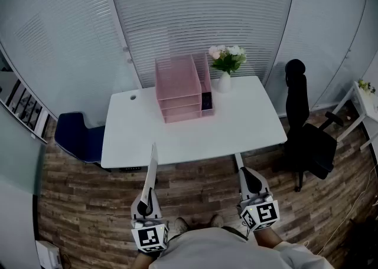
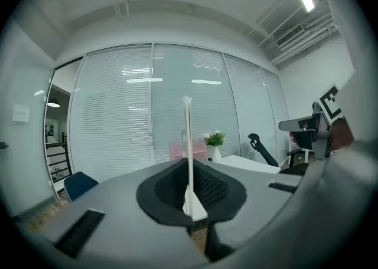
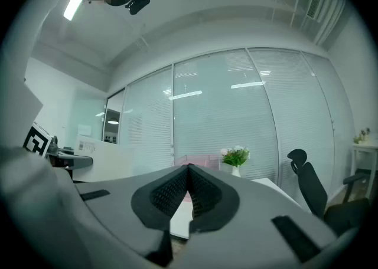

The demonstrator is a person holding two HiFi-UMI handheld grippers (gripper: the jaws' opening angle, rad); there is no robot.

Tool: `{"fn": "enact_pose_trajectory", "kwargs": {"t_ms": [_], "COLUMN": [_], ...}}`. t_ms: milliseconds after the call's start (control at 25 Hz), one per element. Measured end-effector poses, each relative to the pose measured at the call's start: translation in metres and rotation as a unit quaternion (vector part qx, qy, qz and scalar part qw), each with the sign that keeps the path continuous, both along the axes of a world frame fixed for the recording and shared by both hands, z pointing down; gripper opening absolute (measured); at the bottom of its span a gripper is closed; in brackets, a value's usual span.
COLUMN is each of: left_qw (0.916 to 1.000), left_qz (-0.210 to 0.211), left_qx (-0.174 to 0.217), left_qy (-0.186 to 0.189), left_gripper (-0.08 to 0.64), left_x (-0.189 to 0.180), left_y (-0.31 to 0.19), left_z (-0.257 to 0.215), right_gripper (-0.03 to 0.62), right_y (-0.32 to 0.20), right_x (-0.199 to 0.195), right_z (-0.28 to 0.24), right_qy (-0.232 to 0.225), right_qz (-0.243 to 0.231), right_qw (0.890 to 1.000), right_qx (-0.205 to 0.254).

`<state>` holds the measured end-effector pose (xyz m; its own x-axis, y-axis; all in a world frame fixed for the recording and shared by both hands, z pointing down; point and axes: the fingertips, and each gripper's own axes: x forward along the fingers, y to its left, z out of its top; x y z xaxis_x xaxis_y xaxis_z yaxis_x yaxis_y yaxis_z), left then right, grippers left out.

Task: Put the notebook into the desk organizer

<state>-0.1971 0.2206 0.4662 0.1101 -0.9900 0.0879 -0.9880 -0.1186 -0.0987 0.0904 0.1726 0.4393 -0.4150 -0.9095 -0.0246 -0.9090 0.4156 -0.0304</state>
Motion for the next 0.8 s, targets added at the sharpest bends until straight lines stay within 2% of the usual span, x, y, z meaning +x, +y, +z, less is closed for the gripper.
{"fn": "enact_pose_trajectory", "kwargs": {"t_ms": [360,600,800], "left_qw": [1.0,1.0,0.9999], "left_qz": [0.004,0.005,-0.01], "left_qx": [-0.001,-0.006,-0.008], "left_qy": [0.004,-0.002,-0.005], "left_gripper": [0.015,0.015,0.015], "left_x": [0.007,0.02,0.036], "left_y": [0.0,-0.007,-0.01], "left_z": [0.0,0.003,0.007], "right_gripper": [0.012,0.014,0.014], "right_y": [0.001,0.0,0.003], "right_x": [0.005,0.018,0.034], "right_z": [-0.002,0.006,0.027], "right_qy": [-0.001,-0.019,-0.015], "right_qz": [0.0,-0.004,-0.027], "right_qw": [1.0,1.0,0.999], "right_qx": [-0.002,-0.014,-0.035]}}
